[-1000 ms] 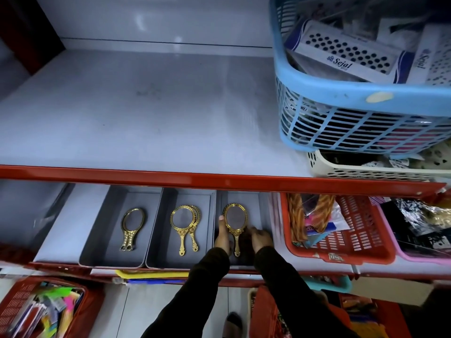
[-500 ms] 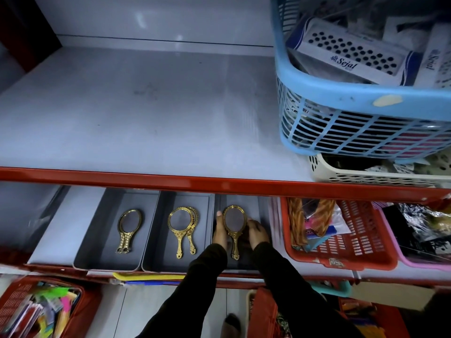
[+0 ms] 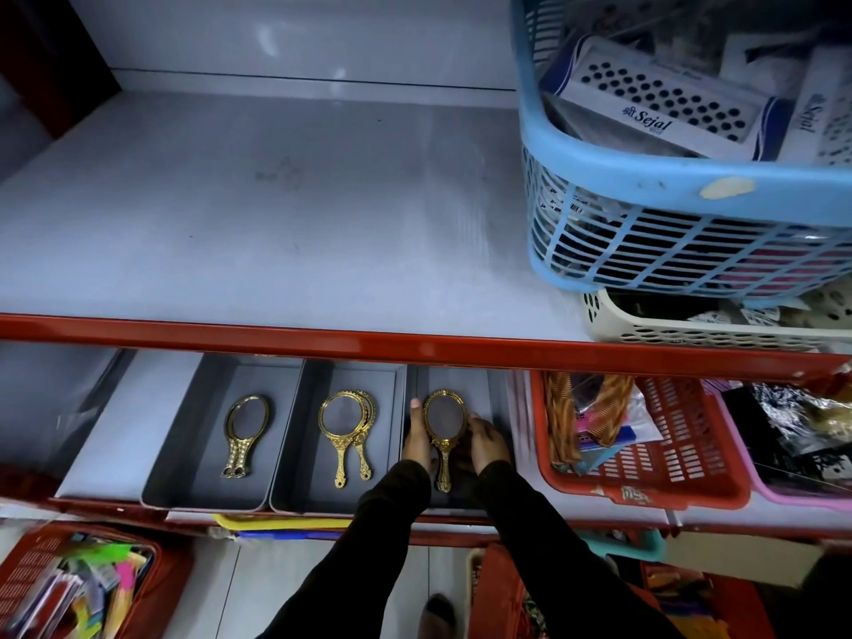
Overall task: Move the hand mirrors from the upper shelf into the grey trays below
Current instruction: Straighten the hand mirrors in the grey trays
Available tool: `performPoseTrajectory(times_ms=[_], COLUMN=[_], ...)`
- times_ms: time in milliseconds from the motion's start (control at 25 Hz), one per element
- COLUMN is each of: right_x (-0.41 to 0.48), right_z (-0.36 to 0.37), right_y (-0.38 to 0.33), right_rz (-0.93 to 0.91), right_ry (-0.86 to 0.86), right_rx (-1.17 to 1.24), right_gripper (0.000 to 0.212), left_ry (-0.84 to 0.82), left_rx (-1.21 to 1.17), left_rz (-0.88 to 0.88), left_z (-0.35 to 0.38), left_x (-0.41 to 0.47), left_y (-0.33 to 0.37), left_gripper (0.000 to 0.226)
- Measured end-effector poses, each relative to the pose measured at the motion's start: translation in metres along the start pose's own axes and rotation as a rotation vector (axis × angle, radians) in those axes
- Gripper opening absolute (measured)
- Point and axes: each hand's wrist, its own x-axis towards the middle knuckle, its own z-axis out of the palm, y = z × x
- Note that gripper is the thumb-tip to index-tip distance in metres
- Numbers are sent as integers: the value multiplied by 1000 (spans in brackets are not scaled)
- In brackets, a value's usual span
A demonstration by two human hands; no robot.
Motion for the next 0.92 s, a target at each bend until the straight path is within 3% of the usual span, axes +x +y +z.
performPoseTrajectory(times_ms=[320,520,600,800,920], right_x=[-11,-17,-18,-39,-57], right_z=[0,-5,-3,21,57], right_y=[-3,-10,-14,-43,-51], right_rz=[11,-57,-100,-129,-172], right_ry=[6,55,87,3,-95], right_rx=[-4,-11,-14,193,181], right_gripper=[36,29,35,35,35], left_ry=[-19,-120,-90,-84,43], left_rx=[-16,-13,40,32,-81], left_rz=[24,72,97,242,326], left_z=[0,1,-4,-37,-71], left_x=[-8,-27,-33,-29,-24], left_y=[2,12,17,38,55], left_gripper=[70,67,67,70,66])
